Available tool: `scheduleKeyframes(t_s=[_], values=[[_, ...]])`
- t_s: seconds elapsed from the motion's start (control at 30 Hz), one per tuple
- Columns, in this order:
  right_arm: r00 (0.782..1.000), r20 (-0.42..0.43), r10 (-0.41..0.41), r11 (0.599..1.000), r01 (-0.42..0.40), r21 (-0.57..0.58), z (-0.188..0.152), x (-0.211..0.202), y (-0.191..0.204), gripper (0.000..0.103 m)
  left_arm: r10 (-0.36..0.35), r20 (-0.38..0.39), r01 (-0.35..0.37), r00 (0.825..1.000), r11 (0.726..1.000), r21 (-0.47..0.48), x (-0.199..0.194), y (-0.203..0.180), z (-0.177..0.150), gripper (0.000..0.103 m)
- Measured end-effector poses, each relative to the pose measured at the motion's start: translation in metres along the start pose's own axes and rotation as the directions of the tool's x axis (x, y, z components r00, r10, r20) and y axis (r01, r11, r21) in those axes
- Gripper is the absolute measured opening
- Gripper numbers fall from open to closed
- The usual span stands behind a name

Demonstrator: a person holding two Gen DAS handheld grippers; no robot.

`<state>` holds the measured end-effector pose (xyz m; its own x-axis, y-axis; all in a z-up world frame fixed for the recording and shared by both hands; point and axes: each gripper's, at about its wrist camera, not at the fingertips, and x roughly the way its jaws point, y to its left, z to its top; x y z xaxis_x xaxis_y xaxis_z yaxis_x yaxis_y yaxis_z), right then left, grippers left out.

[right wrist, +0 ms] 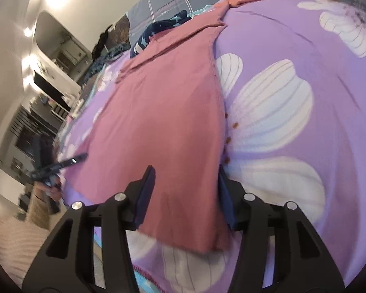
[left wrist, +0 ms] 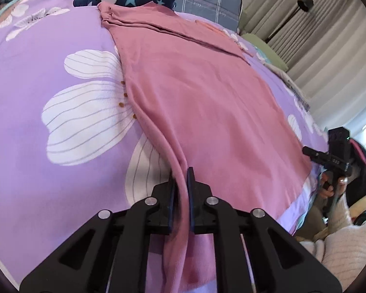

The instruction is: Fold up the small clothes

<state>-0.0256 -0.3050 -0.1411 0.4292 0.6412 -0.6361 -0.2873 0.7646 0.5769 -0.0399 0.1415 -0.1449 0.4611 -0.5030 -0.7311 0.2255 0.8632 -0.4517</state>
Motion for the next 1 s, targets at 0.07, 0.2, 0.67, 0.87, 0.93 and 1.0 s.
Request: scheduleKeyframes(t_s=[0.07,0.2,0.67,0.87,0.93,1.0], values=[[1.0,0.013,-0.014,1.0,0.014,0.017,0.004,0.004,-0.003,0.031,0.01,0.0,-0.01,1.0,1.0,0.005,0.002,-0.002,0.003,0.009],[0.998,0.055,-0.006,0.997,0.002,0.071,0.009,-0.007,-0.003,0.004,0.035,0.101,-0.036,0.994,0.999,0.008,-0.015,-0.012,0.013,0.004],[0.885,0.417,0.209,0.972,-0.144,-0.184,0.07,-0.142,0.096,0.003,-0.113,0.511,-0.001,0.852,0.976,0.218,-0.16,-0.095,0.059,0.004],[0.813,0.552,0.185,0.96,-0.029,-0.279,0.029,-0.196,0.119,0.005,-0.171,0.561,0.008,0.81,0.96,0.281,-0.201,-0.119,0.02,0.005],[0.835,0.533,0.135,0.974,-0.012,-0.228,0.029,-0.182,0.11,0.005,-0.136,0.518,-0.01,0.844,0.963,0.27,-0.183,-0.117,0.019,0.005],[0.868,0.487,0.097,0.989,-0.028,-0.149,0.035,-0.159,0.092,0.005,-0.111,0.464,-0.001,0.879,0.972,0.235,-0.159,-0.106,0.022,0.005]])
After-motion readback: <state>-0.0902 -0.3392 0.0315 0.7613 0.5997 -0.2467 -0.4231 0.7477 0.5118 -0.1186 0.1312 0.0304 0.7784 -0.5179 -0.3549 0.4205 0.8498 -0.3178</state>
